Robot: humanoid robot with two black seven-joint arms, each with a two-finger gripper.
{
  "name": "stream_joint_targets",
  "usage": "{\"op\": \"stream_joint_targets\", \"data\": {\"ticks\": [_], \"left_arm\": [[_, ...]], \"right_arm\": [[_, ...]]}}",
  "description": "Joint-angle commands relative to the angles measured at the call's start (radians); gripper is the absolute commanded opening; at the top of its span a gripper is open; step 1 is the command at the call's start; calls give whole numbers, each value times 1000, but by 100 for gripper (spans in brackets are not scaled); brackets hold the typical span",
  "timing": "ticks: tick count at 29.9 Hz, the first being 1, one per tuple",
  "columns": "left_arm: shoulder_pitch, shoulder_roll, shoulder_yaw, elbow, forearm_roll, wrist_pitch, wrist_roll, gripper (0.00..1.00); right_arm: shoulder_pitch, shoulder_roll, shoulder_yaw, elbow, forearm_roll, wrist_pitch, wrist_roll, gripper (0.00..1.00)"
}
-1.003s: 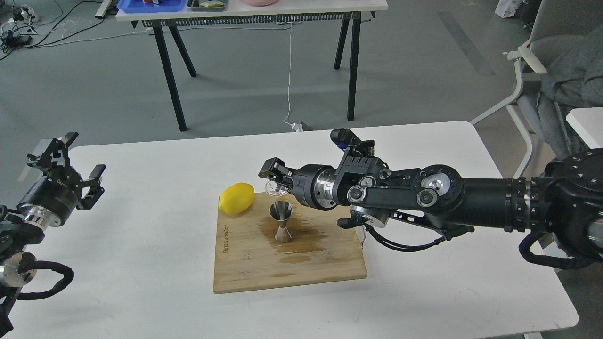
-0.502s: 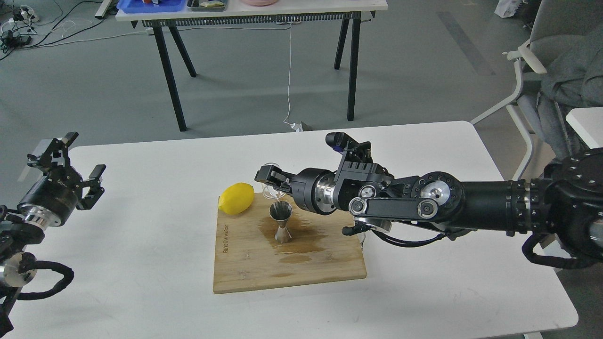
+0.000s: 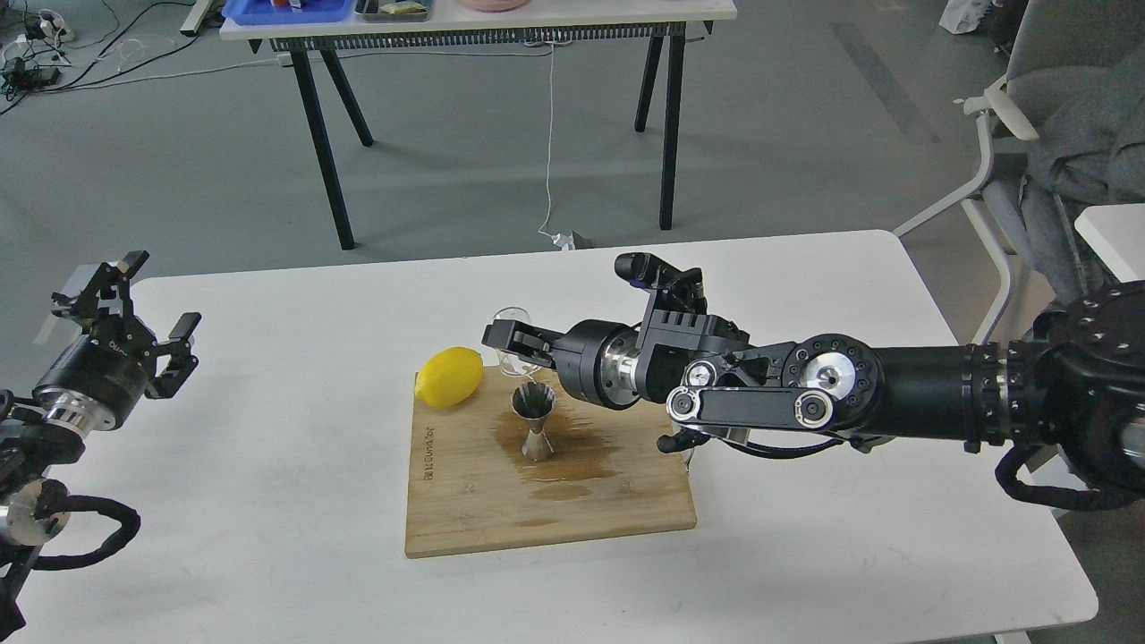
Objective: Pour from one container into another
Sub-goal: 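Tilt the glass cup over the jigger to pour into it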
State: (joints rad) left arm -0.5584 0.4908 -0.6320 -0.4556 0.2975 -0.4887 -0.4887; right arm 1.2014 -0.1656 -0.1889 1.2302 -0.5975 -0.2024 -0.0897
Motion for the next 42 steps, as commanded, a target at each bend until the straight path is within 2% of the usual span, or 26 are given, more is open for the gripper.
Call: {"op": "stream_joint_targets", "data": {"ticks": [1,19,32,42], "left_arm": [[0,0,0,0,0,0,0,99],[2,2,0,0,0,0,0,99],[6,0,0,20,0,0,0,99],[6,0,0,20,0,0,0,99]], "right_arm": [[0,0,-1,0,-1,0,16,34],[7,-3,-41,2,-91,-2,105,34],[7,-17,-47,11,-93,-2,137,34],[3,-20,-24,11,-71,-11,130,34]]}}
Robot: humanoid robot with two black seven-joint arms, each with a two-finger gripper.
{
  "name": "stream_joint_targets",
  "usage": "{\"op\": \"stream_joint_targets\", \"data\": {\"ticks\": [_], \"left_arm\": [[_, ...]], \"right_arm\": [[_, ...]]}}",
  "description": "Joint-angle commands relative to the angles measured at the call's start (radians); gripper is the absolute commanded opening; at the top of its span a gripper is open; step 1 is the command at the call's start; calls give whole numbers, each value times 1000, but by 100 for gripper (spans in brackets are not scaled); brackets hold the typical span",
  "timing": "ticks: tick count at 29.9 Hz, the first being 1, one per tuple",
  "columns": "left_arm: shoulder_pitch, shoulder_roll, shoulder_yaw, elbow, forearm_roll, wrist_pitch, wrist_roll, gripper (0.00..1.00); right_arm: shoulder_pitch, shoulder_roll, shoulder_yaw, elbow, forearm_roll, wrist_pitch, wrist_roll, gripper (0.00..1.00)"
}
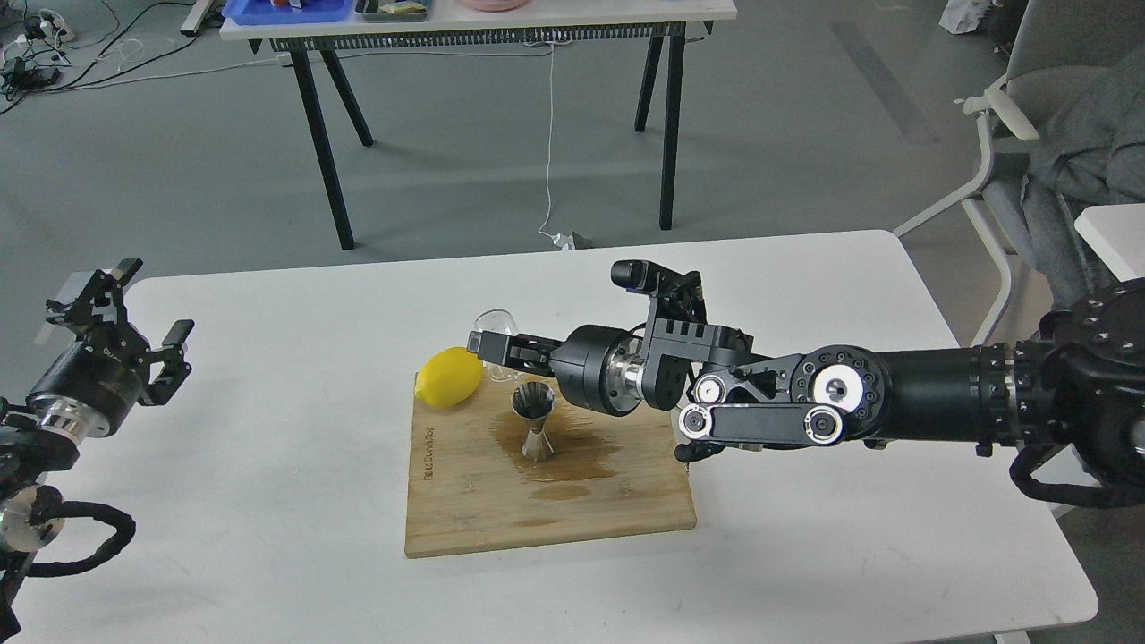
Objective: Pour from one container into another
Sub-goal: 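Tilt the glass cup over the jigger to pour into it, then raise the glass cup and carry it back toward its starting spot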
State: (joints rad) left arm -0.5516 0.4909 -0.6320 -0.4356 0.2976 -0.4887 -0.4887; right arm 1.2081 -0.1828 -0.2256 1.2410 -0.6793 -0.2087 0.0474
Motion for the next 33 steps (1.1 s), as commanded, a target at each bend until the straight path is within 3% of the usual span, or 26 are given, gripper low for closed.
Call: {"op": "stream_joint_targets", "data": {"ticks": [1,11,16,23,33], "left_arm": [[-1,0,0,0,0,0,0,99],[-1,0,0,0,0,0,0,99],[-1,-5,0,0,0,0,0,99],[-1,-8,0,1,0,0,0,99],[-1,-12,3,1,2,0,0,99]], "right_arm": [[-4,-3,17,0,23,-5,-9,34],[-7,-4,52,18,102,-5,-11,34],[-31,-1,175,28,298,-8,-12,34],[-74,-44,564,-20,854,-6,-14,34],[-324,-104,1063,-182,1142,-8,-15,34]]}}
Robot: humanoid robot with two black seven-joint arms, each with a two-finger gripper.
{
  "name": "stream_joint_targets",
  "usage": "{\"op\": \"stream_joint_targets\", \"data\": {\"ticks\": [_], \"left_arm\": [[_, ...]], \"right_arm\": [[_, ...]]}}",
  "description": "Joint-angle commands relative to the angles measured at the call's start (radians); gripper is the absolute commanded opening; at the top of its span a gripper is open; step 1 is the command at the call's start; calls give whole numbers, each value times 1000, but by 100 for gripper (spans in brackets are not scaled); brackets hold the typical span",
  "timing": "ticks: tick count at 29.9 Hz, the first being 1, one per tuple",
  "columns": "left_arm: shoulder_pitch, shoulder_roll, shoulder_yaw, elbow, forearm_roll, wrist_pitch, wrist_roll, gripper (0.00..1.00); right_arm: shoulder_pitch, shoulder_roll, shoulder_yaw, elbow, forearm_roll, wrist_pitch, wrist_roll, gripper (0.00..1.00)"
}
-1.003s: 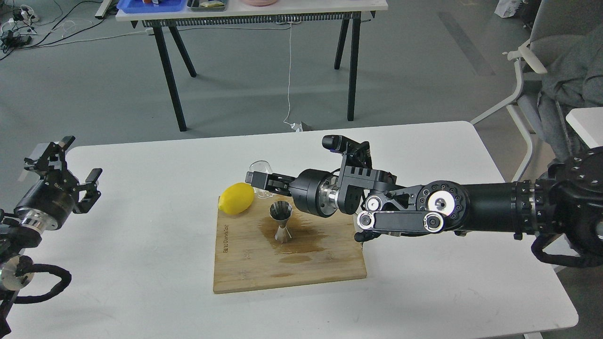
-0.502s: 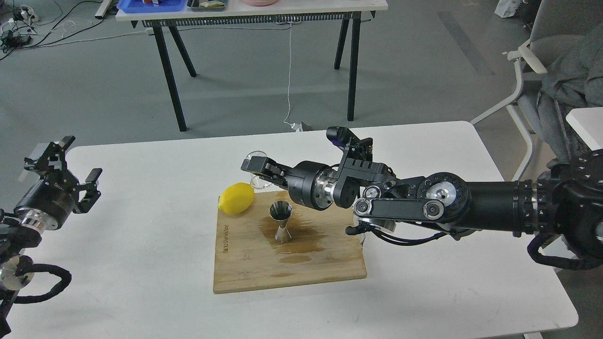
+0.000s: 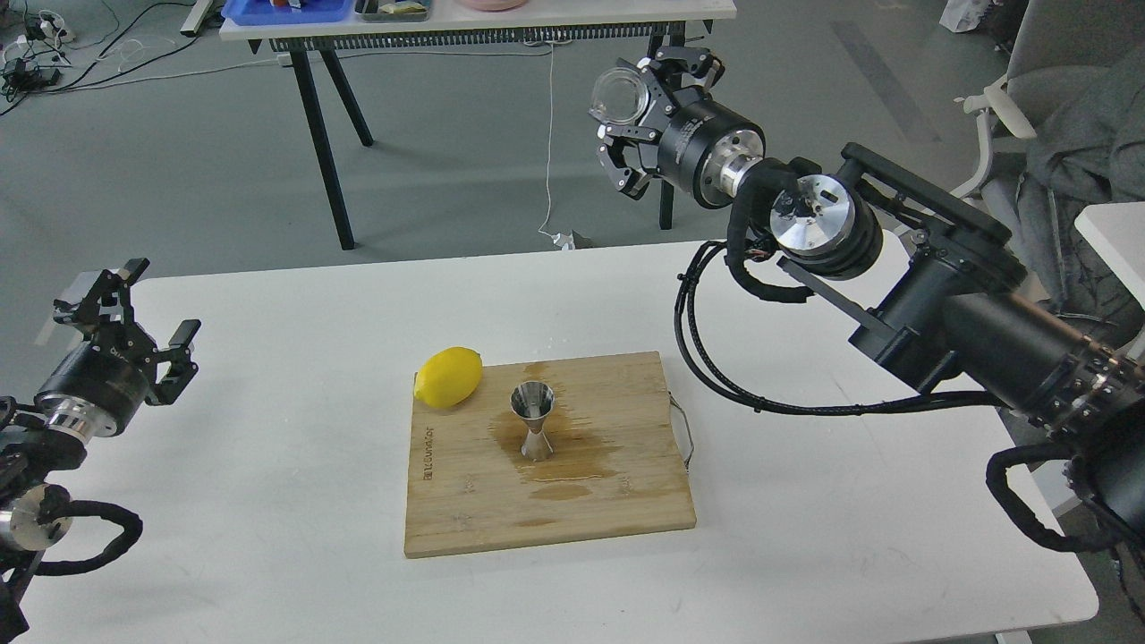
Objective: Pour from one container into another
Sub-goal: 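Raise the glass cup and carry it back toward its starting spot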
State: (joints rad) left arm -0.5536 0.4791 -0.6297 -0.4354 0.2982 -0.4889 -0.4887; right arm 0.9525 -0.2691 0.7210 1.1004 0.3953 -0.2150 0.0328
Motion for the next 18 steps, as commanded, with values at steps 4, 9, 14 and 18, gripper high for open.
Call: {"op": "stream_joint_targets", "data": {"ticks": [4,9,14,18], "left_arm": [[1,-1,1,1,1,0,0,99],[1,-1,1,0,1,0,0,99],[1,-16,1,0,1,0,0,99],[1,-19,1,0,1,0,0,99]], "right_arm": [[-211,-19,325,-82,160,-6,2,33],[-383,-13,491,-85,178,-63,3,33],[-560,-13,572,-62,201,-98,1,32],[-635,-9,575,-10,201,-133,2,32]]}}
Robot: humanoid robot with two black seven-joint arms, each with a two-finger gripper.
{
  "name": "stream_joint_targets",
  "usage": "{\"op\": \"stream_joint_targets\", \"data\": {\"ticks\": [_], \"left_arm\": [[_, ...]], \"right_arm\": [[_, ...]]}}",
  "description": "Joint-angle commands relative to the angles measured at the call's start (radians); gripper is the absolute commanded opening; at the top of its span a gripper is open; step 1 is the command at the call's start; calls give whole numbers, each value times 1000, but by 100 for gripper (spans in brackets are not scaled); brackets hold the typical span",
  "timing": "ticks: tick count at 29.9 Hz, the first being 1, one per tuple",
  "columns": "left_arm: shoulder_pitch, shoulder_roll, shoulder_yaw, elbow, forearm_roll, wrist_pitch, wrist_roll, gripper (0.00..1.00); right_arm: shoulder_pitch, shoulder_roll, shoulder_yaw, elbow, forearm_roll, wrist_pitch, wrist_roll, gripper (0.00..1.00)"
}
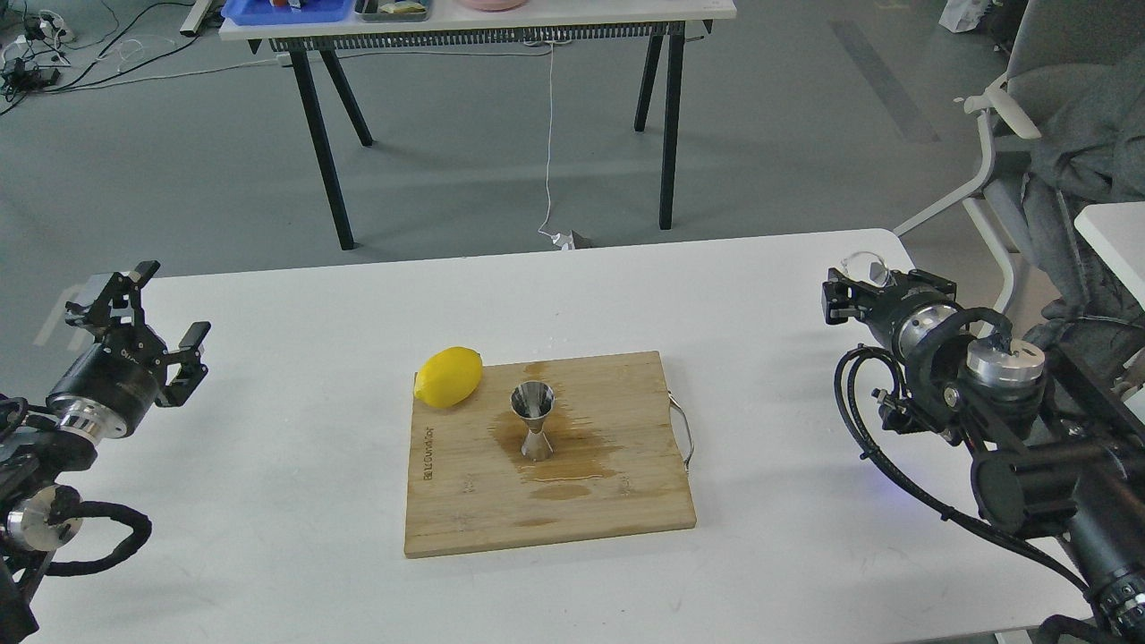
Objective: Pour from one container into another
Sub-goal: 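Raise the glass cup and carry it back toward its starting spot, then lower the glass cup onto the table with the right gripper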
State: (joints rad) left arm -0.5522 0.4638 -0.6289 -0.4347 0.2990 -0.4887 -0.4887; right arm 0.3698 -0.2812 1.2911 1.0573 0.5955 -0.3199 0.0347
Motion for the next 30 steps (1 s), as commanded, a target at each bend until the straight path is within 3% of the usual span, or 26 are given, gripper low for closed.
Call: {"op": "stream_joint_targets", "data": {"ticks": [1,13,30], "left_arm": [[0,-4,0,1,0,0,0,99],[0,-5,0,10,0,0,0,99],[2,-7,0,13,0,0,0,99]], "right_arm": [[-67,4,5,42,1,-40,1,32],[-186,14,4,66,1,-62,2,33],[-216,17,4,61,-10,-54,4,34]]}}
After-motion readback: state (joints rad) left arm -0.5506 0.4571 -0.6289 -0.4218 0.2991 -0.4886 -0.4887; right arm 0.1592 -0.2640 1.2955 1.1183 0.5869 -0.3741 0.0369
